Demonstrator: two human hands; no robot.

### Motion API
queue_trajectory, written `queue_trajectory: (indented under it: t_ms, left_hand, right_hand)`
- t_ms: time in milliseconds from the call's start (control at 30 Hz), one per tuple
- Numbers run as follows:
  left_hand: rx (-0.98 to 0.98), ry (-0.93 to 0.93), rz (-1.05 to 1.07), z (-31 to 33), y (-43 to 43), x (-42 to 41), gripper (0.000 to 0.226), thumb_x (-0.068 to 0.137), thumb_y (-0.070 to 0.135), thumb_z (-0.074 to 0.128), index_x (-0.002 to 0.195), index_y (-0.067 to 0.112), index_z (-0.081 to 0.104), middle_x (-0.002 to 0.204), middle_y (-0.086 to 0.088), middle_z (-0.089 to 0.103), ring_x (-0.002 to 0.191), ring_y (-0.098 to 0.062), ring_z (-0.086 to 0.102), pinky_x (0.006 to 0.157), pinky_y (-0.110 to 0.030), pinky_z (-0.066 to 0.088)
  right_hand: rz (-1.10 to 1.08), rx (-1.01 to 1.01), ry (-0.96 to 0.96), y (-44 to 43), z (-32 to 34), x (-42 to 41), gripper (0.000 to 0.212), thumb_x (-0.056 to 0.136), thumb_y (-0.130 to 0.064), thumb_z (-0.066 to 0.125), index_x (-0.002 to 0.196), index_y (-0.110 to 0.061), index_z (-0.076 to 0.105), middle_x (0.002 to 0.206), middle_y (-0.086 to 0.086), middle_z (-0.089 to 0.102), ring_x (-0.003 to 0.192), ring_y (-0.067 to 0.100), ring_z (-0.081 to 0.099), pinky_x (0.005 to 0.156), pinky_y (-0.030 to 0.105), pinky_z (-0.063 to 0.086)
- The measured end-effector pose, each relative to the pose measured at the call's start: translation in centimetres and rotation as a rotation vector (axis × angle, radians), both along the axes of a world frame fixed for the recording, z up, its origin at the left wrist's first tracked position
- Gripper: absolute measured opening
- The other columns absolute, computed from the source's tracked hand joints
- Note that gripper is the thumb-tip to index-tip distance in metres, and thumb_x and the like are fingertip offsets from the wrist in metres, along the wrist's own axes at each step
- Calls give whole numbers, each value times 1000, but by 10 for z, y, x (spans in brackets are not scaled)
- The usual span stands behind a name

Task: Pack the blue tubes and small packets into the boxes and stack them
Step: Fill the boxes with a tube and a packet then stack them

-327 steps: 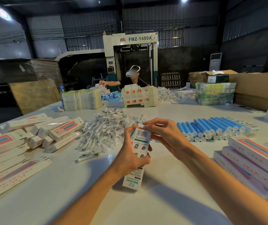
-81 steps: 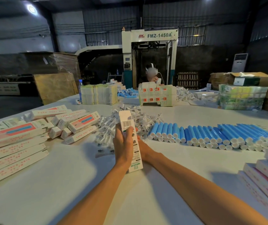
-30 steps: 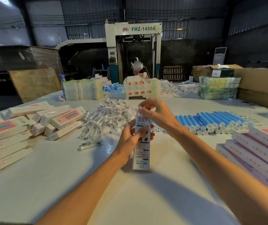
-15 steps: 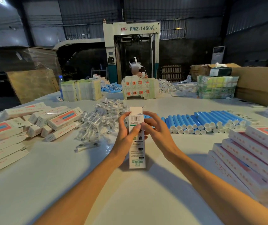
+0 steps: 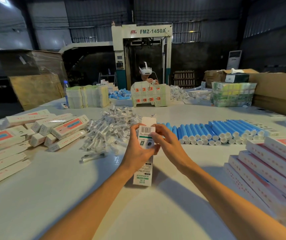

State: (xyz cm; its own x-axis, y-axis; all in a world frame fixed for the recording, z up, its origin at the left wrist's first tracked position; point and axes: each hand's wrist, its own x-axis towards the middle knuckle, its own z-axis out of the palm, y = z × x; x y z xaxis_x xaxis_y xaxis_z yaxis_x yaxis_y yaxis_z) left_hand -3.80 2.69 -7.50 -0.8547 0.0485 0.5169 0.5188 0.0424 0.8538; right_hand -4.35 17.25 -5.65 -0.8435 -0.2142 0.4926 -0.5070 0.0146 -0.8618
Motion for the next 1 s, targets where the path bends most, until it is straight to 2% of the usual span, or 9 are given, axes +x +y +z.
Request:
queue_trajectory:
  t_ms: [67,133,200,300,400,533,633,800,1000]
  left_hand:
    - [-26,4,-9,1,-2,1,74,83,-11,81,134,21,39,115,-13,69,91,-18,73,74,-29,61]
    - [-51,0,-53,3,-3,3,73,83,-9,80,133,23,39,112,-14,71,91,-23,74,75,-34,63]
    - [-63,-8,-115,4,-3,6,72,83,-7,79,134,22,39,110,-14,73,93,-26,74,76,-38,63]
    - [-77,-24,-171,4,-2,7,72,83,-7,77,136,22,37,105,-10,75,94,-25,74,74,-36,62]
    - [-84,-31,-178,5,-2,7,74,83,-7,76,138,24,37,107,-6,76,98,-28,75,75,-38,63]
    - [-82,-31,-172,5,-1,7,75,82,-4,77,137,30,39,109,-2,76,99,-22,76,73,-33,63]
    - [-80,-32,-151,5,-1,6,75,82,-3,78,137,32,39,105,-4,75,95,-20,75,73,-32,61]
    - [-99,-25,-124,4,-1,6,77,82,-1,80,139,31,38,103,-1,74,96,-25,75,73,-36,63]
    - [-101,-34,-114,2,-2,4,80,81,0,79,139,33,35,103,-8,75,93,-26,74,71,-35,62]
  right_hand:
    - [-41,-53,9,1,2,2,20,109,-31,51,120,-16,60,105,3,70,92,22,68,70,27,59]
    - [-90,-140,-15,5,6,0,19,110,-32,48,122,-19,54,101,2,74,87,17,69,72,27,58]
    - [-80,-155,-24,12,10,-2,18,109,-28,50,126,-22,50,96,4,77,79,10,69,68,24,57]
    - [-30,-93,55,17,12,-4,16,109,-16,51,124,-14,56,90,13,75,72,14,68,58,28,57]
    - [-116,-12,204,20,11,-6,18,108,-8,52,121,-9,63,97,10,75,83,20,74,63,34,60]
    - [-193,66,250,22,12,-8,23,104,-1,55,119,-8,71,109,3,76,96,15,74,75,28,61]
    - [-140,48,197,24,15,-8,27,103,-1,55,117,-13,75,110,-4,78,102,14,74,81,35,63]
    - [0,-66,56,25,21,-5,22,104,-33,60,111,-27,81,108,-5,79,103,17,75,83,36,64]
    - [131,-211,-159,28,21,-7,16,95,-19,73,107,-13,82,106,12,78,104,29,74,89,44,63]
